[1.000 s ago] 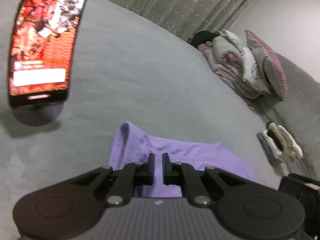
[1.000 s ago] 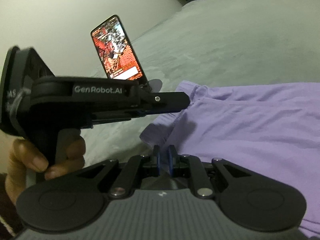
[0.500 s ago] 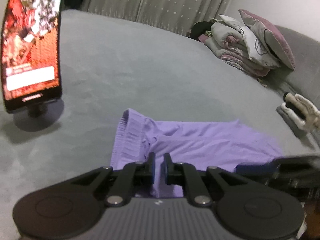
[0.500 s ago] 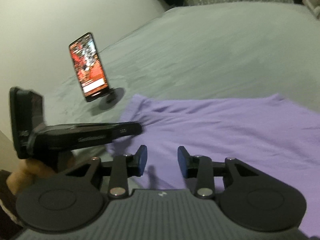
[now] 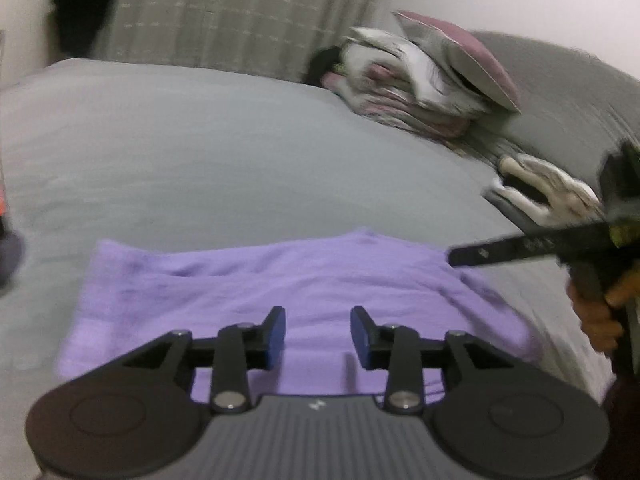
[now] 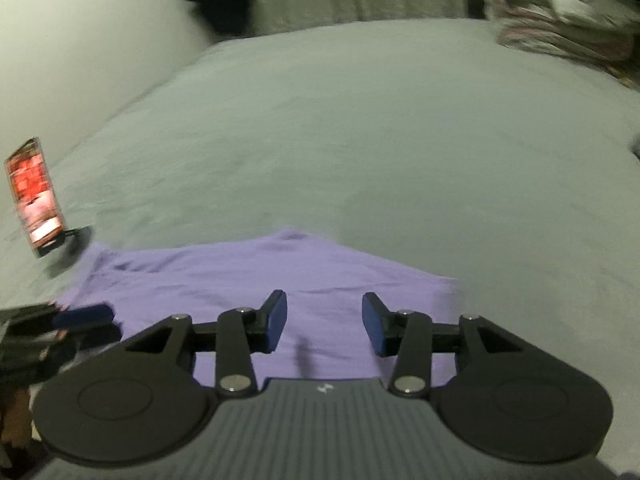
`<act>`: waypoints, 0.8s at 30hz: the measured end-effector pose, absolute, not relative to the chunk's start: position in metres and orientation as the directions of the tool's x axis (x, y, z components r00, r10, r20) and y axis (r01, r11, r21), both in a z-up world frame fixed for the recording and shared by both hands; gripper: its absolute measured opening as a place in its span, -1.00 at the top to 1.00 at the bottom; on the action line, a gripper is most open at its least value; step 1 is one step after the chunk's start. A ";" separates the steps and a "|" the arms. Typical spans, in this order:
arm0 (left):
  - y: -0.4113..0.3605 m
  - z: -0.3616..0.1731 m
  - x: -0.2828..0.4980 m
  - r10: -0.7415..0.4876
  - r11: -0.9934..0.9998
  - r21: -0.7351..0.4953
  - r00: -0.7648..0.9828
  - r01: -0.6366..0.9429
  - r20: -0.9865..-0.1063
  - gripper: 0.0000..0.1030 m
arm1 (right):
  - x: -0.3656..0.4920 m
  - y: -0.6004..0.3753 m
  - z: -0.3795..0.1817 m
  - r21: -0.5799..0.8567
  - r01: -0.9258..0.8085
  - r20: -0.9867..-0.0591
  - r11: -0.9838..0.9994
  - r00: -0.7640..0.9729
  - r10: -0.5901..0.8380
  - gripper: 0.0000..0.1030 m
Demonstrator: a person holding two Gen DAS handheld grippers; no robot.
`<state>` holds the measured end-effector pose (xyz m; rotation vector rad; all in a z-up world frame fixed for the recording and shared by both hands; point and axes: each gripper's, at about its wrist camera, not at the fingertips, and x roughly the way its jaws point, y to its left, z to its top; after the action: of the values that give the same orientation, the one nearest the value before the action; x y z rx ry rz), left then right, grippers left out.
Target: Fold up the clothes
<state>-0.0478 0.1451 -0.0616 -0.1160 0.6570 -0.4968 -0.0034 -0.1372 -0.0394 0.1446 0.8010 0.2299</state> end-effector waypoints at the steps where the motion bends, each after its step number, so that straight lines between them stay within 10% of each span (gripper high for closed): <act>1: 0.136 -0.063 -0.048 -0.491 0.868 -0.252 0.667 0.428 -0.561 0.29 | -0.002 -0.142 -0.041 0.205 -0.132 -0.700 0.970 0.672 0.240 0.10; 24: 0.017 -0.072 -0.095 -0.672 0.586 -0.058 0.444 0.809 -0.593 -0.19 | 0.011 -0.193 -0.070 0.208 -0.090 -0.681 0.974 0.701 0.210 0.10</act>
<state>-0.0951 0.0174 -0.0725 0.2485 0.6140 -0.9291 0.0114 -0.1926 -0.0701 0.1642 0.7768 0.1678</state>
